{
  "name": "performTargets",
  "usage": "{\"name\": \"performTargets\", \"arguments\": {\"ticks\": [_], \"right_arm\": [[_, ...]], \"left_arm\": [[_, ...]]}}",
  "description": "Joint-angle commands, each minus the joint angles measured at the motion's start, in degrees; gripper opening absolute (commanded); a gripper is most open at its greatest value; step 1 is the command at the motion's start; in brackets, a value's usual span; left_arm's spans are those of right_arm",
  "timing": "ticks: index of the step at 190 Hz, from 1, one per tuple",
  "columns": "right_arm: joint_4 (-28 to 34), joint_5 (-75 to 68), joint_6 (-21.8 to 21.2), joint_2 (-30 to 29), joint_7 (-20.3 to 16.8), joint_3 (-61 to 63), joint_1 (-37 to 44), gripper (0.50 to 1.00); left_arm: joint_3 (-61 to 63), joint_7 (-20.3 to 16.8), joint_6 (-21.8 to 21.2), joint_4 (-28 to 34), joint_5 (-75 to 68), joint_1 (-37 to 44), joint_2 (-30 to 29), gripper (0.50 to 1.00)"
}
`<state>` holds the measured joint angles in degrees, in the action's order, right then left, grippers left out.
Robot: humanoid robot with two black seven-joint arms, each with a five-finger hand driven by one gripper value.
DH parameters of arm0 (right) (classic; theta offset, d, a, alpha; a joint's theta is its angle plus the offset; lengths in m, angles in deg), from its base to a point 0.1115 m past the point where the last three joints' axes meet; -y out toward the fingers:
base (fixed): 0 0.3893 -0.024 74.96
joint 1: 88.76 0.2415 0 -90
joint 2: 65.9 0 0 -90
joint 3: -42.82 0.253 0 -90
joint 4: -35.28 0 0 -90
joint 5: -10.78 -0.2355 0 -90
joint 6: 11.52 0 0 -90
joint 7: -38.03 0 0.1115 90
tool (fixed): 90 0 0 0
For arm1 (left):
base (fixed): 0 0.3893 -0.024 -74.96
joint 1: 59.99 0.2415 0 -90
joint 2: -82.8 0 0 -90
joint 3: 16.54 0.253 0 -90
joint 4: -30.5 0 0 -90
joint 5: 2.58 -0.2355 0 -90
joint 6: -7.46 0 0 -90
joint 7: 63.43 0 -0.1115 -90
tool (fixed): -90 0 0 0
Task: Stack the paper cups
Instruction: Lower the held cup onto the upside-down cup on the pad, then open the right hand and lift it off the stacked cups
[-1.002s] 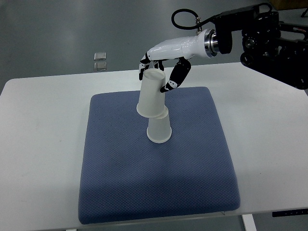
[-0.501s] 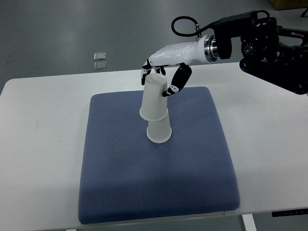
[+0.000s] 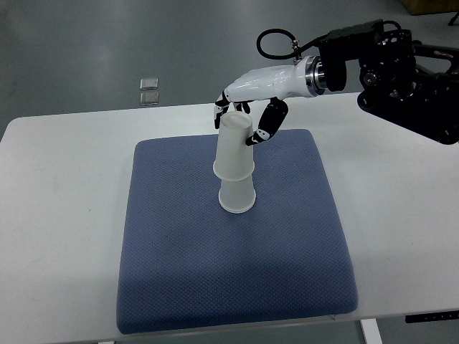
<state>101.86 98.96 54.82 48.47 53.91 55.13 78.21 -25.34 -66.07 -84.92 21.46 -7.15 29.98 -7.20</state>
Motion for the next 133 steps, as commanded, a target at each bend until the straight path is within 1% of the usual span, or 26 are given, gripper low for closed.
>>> {"name": "performTargets", "arguments": {"ticks": [1,27,47,57,62,63,64,69,70,73,74,77,80,81,82,83,84,87,89,99,109,122,133], "right_arm": [[0.30,0.33,0.02,0.15,0.02,0.00,-0.42,0.504],[0.57,0.59,0.02,0.32,0.02,-0.09,-1.03,0.507],[0.65,0.68,0.81,0.32,0.02,-0.18,-1.56,0.545],[0.65,0.59,1.34,0.32,0.02,-0.26,-1.91,0.588],[0.65,0.59,1.51,0.32,0.02,-0.18,-2.09,0.625],[0.65,0.59,1.51,0.32,0.02,-0.18,-2.09,0.625],[0.65,0.59,1.60,0.32,0.02,-0.18,-2.18,0.637],[0.65,0.59,1.69,0.32,0.02,-0.18,-2.18,0.656],[0.65,0.59,1.69,0.41,0.02,-0.18,-2.18,0.668],[0.65,0.59,1.69,0.41,0.02,-0.18,-2.18,0.678],[0.65,0.50,1.69,0.41,0.02,-0.18,-2.18,0.690],[0.65,0.59,1.69,0.41,0.02,-0.18,-2.26,0.701],[0.74,0.50,1.69,0.41,0.11,-0.18,-2.26,0.729],[0.74,0.50,1.69,0.41,0.11,-0.18,-2.26,0.729],[0.74,0.50,1.69,0.41,0.11,-0.18,-2.26,0.743],[0.74,0.50,1.69,0.41,0.11,-0.18,-2.26,0.744],[0.74,0.50,1.69,0.41,0.11,-0.18,-2.26,0.758],[0.74,0.50,1.69,0.50,0.11,-0.18,-2.26,0.768],[0.83,0.41,1.60,0.50,0.11,-0.18,-2.26,0.791],[0.83,0.33,1.34,0.67,0.20,-0.18,-2.35,0.823],[1.18,0.33,1.07,0.85,0.20,-0.18,-2.35,0.846],[1.45,0.24,0.90,1.03,0.20,-0.18,-2.35,0.858],[1.80,0.24,0.46,1.20,0.20,-0.18,-2.35,0.858]], "left_arm": [[0.01,0.00,0.00,-0.02,0.00,-0.05,0.00,1.000],[0.01,0.00,0.00,-0.02,0.00,-0.05,0.00,1.000],[0.01,0.00,0.00,-0.02,0.00,-0.05,0.00,1.000],[0.01,0.00,0.00,-0.02,0.00,-0.05,0.00,1.000],[0.01,0.00,0.00,-0.02,0.00,-0.05,0.00,1.000],[0.01,0.00,0.00,-0.02,0.00,-0.05,0.00,1.000],[0.01,0.00,0.00,0.07,0.00,0.03,0.00,1.000],[0.01,0.00,0.00,-0.02,0.00,-0.05,0.00,1.000],[0.01,0.00,0.00,0.07,0.00,0.03,0.00,1.000],[0.01,0.00,0.00,-0.02,0.00,0.03,0.00,1.000],[0.01,0.00,0.00,-0.02,0.00,0.03,0.00,1.000],[0.01,0.00,0.00,-0.02,0.00,-0.05,0.00,1.000],[0.01,0.00,0.00,-0.02,0.00,0.03,0.00,1.000],[0.01,0.00,0.00,-0.02,0.00,0.03,0.00,1.000],[0.01,0.00,0.00,0.07,0.00,-0.05,0.00,1.000],[0.01,0.00,0.00,0.07,0.00,-0.05,0.00,1.000],[0.01,0.00,0.00,0.07,0.00,-0.05,0.00,1.000],[0.01,0.00,0.00,-0.02,0.00,0.03,0.00,1.000],[0.01,0.00,0.00,-0.02,0.00,-0.05,0.00,1.000],[-0.07,0.00,0.00,-0.02,0.00,-0.05,0.00,1.000],[0.01,0.00,0.00,-0.02,0.00,-0.05,0.00,1.000],[0.01,0.00,0.00,0.07,0.00,0.03,0.00,1.000],[0.01,0.00,0.00,-0.02,0.00,0.03,0.00,1.000]]}}
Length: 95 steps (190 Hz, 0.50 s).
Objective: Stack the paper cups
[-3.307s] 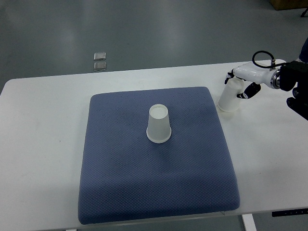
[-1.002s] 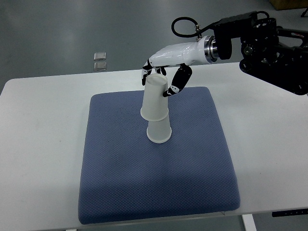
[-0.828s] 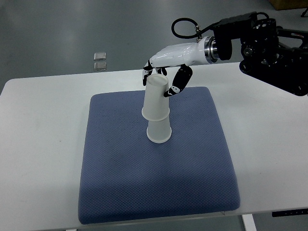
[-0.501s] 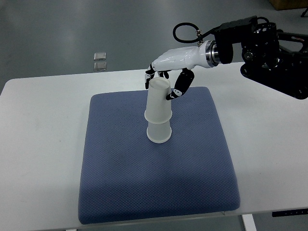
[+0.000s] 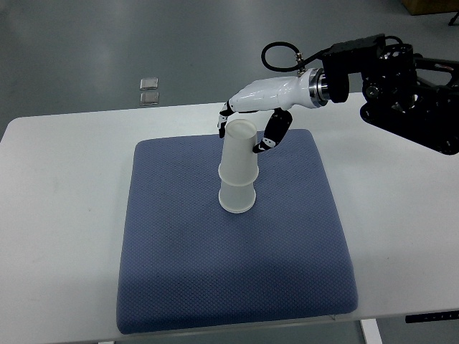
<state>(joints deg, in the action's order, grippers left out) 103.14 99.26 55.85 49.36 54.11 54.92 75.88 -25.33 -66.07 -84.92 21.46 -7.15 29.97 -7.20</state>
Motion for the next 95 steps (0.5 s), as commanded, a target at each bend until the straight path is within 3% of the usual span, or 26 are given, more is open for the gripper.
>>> {"name": "performTargets", "arguments": {"ticks": [1,95], "right_arm": [[0.61,-0.06,-0.67,0.40,0.00,0.03,-0.02,0.860],[1.66,-0.77,-0.93,1.19,-0.18,0.99,-0.55,0.862]], "left_arm": [[-0.08,0.00,0.00,-0.01,0.00,0.04,0.00,1.000],[0.01,0.00,0.00,-0.01,0.00,0.04,0.00,1.000]]}}
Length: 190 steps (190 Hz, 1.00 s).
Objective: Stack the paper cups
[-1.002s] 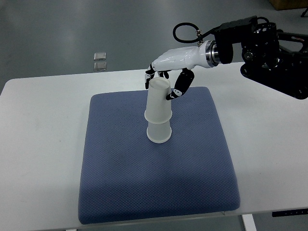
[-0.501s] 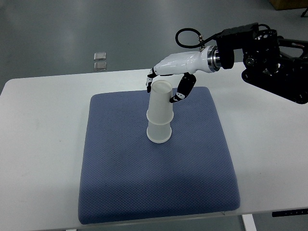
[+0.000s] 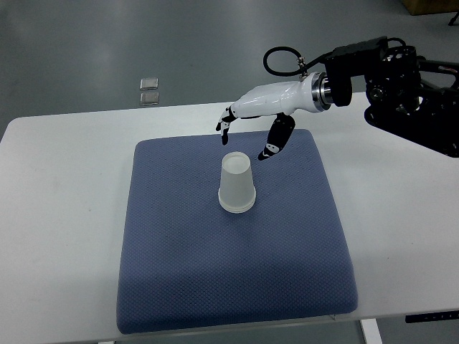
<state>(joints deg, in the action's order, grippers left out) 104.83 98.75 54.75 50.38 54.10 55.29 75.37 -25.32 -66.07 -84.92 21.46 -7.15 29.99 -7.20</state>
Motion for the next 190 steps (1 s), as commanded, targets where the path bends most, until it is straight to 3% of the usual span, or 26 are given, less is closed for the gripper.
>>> {"name": "performTargets", "arguments": {"ticks": [1,34,71,127,190], "right_arm": [[-0.03,-0.25,0.18,0.18,-0.17,0.63,-0.04,0.862],[-1.79,-10.01,-0.18,2.11,-0.61,4.41,-0.39,0.862],[-8.55,-25.56,1.06,3.25,-4.74,10.56,-5.05,0.862],[-22.35,-46.65,13.09,0.80,-5.88,13.46,-12.78,0.860],[-30.61,-69.16,15.91,-1.58,-5.79,13.73,-19.28,0.862]], "left_arm": [[0.00,0.00,0.00,-0.01,0.00,0.02,0.00,1.000],[-0.09,0.00,0.00,-0.01,0.00,0.02,0.00,1.000],[0.00,0.00,0.00,-0.01,0.00,0.02,0.00,1.000],[0.00,0.00,0.00,-0.01,0.00,-0.06,0.00,1.000],[0.00,0.00,0.00,-0.01,0.00,0.02,0.00,1.000]]}}
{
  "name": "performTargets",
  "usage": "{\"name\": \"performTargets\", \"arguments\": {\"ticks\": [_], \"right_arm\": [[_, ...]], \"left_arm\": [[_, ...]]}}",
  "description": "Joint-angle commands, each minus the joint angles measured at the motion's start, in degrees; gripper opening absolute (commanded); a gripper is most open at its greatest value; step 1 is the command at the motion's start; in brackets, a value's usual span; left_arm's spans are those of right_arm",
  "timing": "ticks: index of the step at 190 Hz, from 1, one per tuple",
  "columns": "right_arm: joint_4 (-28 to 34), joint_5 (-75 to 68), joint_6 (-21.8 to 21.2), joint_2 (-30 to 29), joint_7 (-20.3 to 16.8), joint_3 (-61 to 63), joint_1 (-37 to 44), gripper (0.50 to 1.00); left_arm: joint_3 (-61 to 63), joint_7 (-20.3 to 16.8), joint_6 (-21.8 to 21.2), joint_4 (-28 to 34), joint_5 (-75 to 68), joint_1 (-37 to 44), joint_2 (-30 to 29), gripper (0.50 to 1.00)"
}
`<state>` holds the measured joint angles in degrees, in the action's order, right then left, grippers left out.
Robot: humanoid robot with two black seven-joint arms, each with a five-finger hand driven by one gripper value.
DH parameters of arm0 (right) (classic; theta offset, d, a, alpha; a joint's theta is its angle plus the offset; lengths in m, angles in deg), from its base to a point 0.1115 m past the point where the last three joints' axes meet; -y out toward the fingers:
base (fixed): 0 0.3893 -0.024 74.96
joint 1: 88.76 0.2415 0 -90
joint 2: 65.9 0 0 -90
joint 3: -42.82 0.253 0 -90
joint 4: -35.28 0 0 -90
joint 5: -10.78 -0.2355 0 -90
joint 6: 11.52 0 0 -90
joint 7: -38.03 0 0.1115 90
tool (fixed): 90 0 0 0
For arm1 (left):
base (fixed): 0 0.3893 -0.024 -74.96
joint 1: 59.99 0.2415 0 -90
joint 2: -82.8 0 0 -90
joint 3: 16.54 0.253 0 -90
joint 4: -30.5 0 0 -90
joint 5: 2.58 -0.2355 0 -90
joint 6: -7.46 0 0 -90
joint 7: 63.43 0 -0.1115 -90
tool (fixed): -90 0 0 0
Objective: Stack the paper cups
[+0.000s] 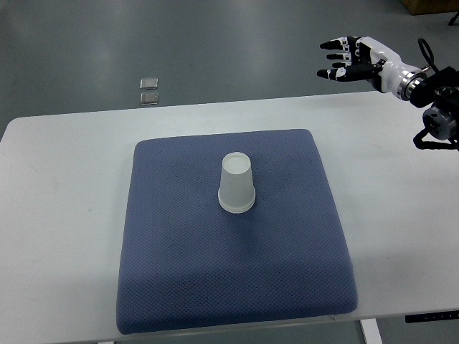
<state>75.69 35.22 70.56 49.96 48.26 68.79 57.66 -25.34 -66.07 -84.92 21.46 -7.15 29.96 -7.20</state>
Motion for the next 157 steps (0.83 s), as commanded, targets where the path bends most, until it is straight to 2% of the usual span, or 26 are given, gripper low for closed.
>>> {"name": "performTargets", "arguments": {"ticks": [1,23,37,48,98,157], "right_arm": [[-1.56,-5.98,0.10,-1.34,0.05,0.31,-1.75,0.862],[-2.79,-8.80,0.10,-2.75,0.05,1.19,-2.81,0.864],[-3.05,-10.37,0.27,-3.98,0.05,3.12,-4.04,0.893],[-3.05,-10.73,0.71,-5.03,0.05,4.97,-4.83,0.895],[-3.05,-10.73,7.39,-12.59,0.58,13.67,-7.91,0.915],[-3.05,-10.73,7.74,-16.81,0.66,13.85,-10.54,0.915]], "left_arm": [[0.01,0.00,0.00,-0.01,0.00,0.05,0.00,1.000],[0.01,0.00,0.00,-0.01,0.00,0.05,0.00,1.000],[0.01,0.00,0.00,-0.01,0.00,0.05,0.00,1.000],[0.01,0.00,0.00,-0.01,0.00,0.05,0.00,1.000],[0.01,0.00,0.00,-0.01,0.00,-0.04,0.00,1.000],[0.01,0.00,0.00,-0.01,0.00,0.05,0.00,1.000]]}}
